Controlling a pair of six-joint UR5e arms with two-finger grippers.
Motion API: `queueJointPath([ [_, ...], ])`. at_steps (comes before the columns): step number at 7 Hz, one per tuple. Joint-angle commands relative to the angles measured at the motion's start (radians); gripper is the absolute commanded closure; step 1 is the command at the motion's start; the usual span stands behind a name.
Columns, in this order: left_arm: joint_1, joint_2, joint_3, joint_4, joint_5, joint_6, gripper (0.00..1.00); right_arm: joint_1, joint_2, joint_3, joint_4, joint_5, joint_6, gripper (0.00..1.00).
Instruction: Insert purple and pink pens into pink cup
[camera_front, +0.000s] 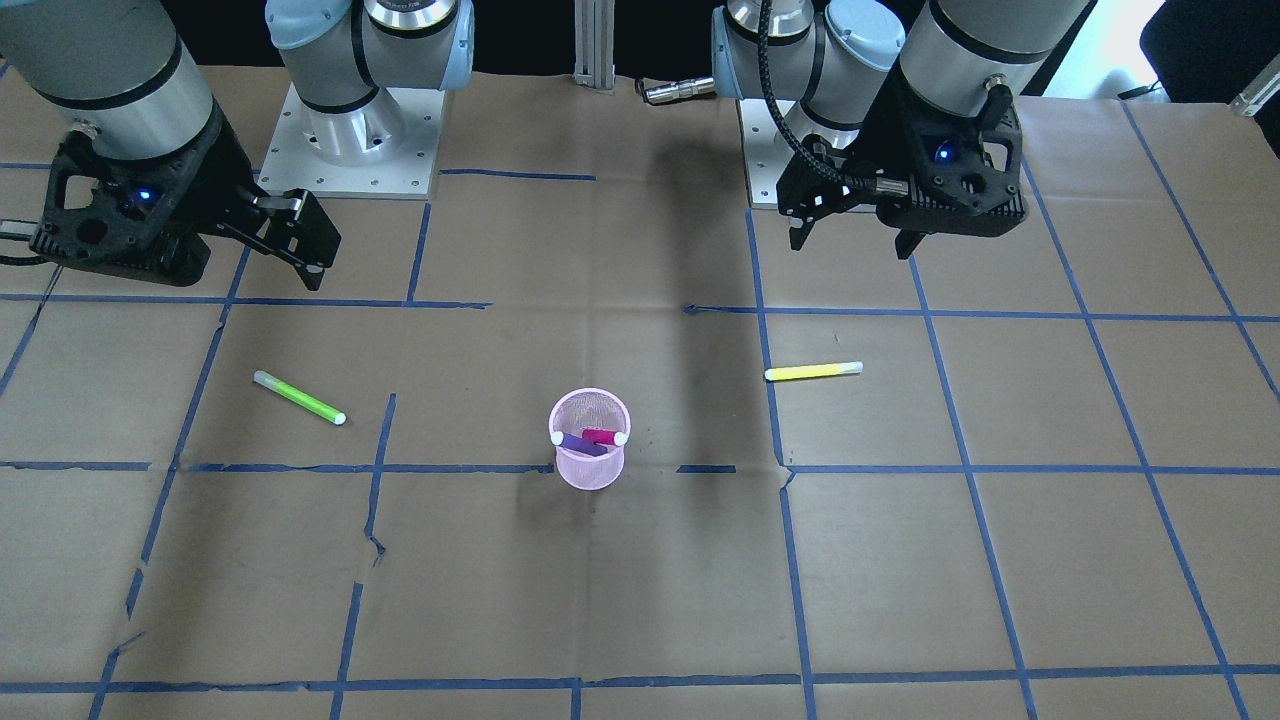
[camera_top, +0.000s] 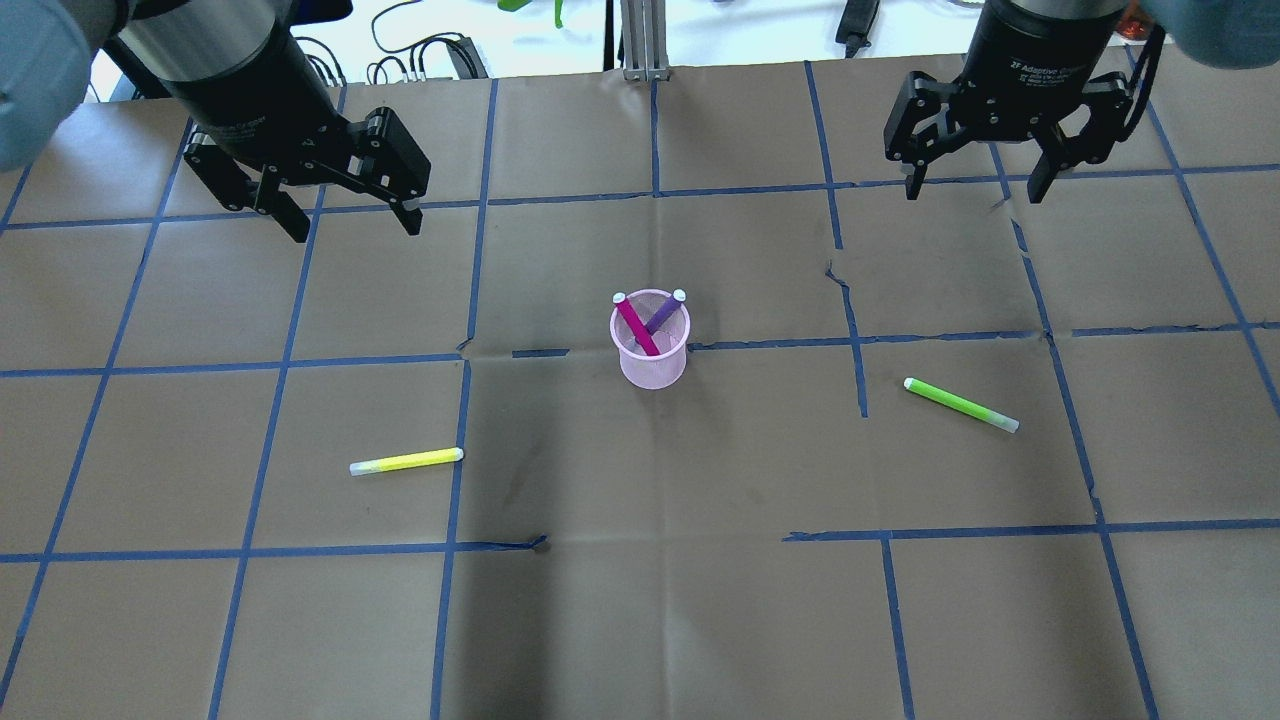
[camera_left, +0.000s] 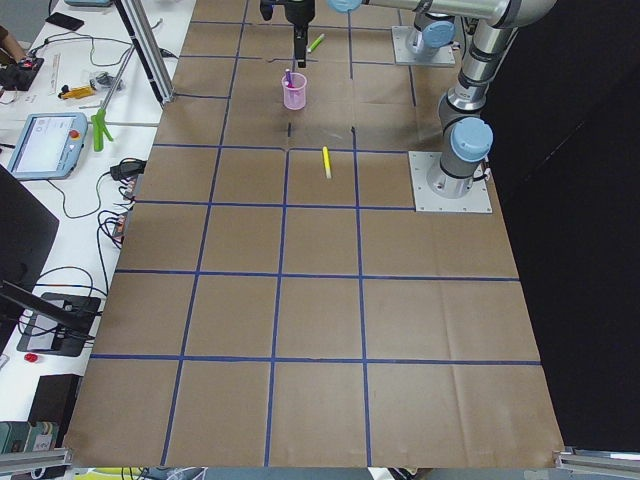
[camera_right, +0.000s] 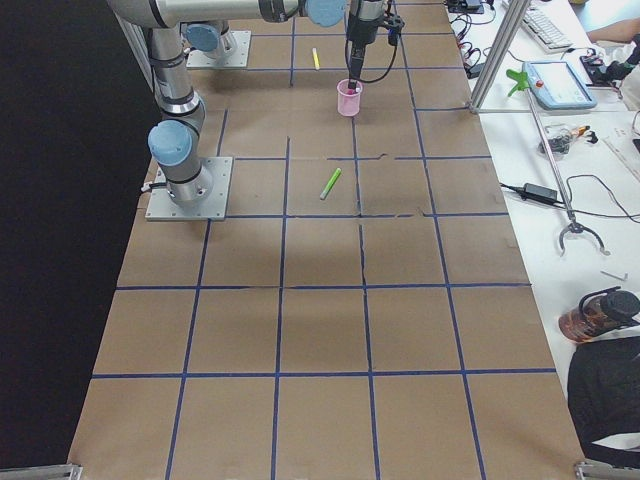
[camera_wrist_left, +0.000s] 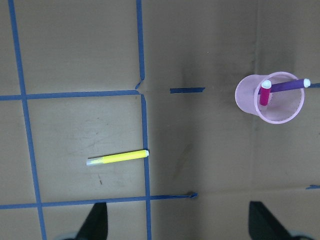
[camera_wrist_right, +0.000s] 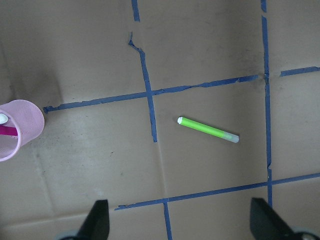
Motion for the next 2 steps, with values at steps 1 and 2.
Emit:
queueJointPath([
  [1, 0.0, 0.0, 0.0, 0.001, 0.0, 0.002, 0.02, -0.001, -0.001, 0.0, 0.0, 0.001, -0.001, 0.01],
  [2, 0.0, 0.002, 0.0, 0.0, 0.0, 0.002, 0.02, -0.003, 0.0, 0.0, 0.0, 0.001, -0.001, 0.0],
])
